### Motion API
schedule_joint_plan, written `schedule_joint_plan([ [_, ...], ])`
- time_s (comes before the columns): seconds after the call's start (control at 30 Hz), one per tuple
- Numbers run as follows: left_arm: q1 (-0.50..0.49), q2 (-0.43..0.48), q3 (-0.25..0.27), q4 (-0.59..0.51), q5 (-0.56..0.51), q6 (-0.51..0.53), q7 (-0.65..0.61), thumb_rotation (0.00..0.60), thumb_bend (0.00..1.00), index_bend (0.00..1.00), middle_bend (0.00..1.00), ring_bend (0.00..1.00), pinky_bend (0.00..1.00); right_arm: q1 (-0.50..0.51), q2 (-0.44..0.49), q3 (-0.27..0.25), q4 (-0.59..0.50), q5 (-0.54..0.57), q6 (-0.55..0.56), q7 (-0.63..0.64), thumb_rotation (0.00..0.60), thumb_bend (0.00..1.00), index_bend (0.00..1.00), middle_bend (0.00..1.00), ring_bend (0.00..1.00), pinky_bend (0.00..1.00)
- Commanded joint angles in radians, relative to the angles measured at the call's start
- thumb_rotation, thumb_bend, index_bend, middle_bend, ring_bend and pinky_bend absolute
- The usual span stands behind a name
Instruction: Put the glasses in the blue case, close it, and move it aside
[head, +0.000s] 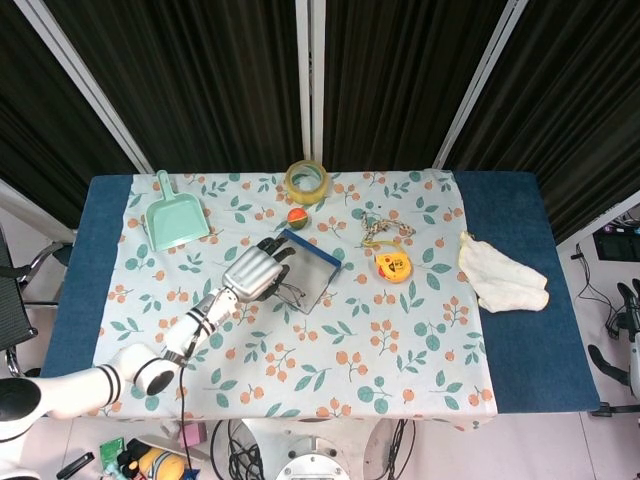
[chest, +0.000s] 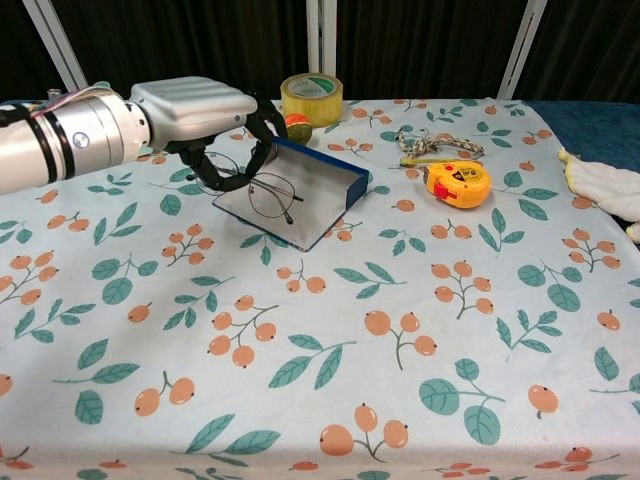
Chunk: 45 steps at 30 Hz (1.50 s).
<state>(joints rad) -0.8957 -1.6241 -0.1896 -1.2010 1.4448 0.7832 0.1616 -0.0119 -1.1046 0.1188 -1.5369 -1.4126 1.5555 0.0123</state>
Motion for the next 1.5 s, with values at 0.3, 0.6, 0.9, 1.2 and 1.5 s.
schedule_joint_plan([
  [0.3,-0.164,-0.213,0.075,0.45,0.196,0.068,-0.365,0.6,0.48,0.59,0.17,0.06,0.17,0.009,-0.002,0.01,-0.017,0.015,-0.01,-0.019,0.6,0.13,0.0,0.0,0.0,0.0],
  [0.6,-0.233,-0.35,0.131,0.735,0.234,0.082,-0.533,0.6,0.48,0.57,0.16,0.06,0.17,0.007,-0.001,0.019,-0.021,0.042,-0.018,-0.016,0.6,0.13,0.0,0.0,0.0,0.0],
  [0.9,-0.256,-0.428,0.189,0.921,0.254,0.087,-0.617,0.6,0.46,0.55,0.16,0.06,0.17,0.002,0.002,0.022,-0.017,0.055,-0.019,-0.005,0.6,0.13,0.0,0.0,0.0,0.0],
  [1.2,-0.267,-0.466,0.207,0.984,0.241,0.077,-0.652,0.6,0.45,0.55,0.16,0.06,0.17,0.001,0.002,0.021,-0.018,0.057,-0.022,-0.004,0.6,0.13,0.0,0.0,0.0,0.0],
  [1.5,-0.27,-0.469,0.216,1.016,0.22,0.029,-0.645,0.6,0.38,0.23,0.09,0.06,0.17,-0.003,0.004,0.024,-0.013,0.066,-0.024,0.004,0.6,0.14,0.0,0.0,0.0,0.0],
])
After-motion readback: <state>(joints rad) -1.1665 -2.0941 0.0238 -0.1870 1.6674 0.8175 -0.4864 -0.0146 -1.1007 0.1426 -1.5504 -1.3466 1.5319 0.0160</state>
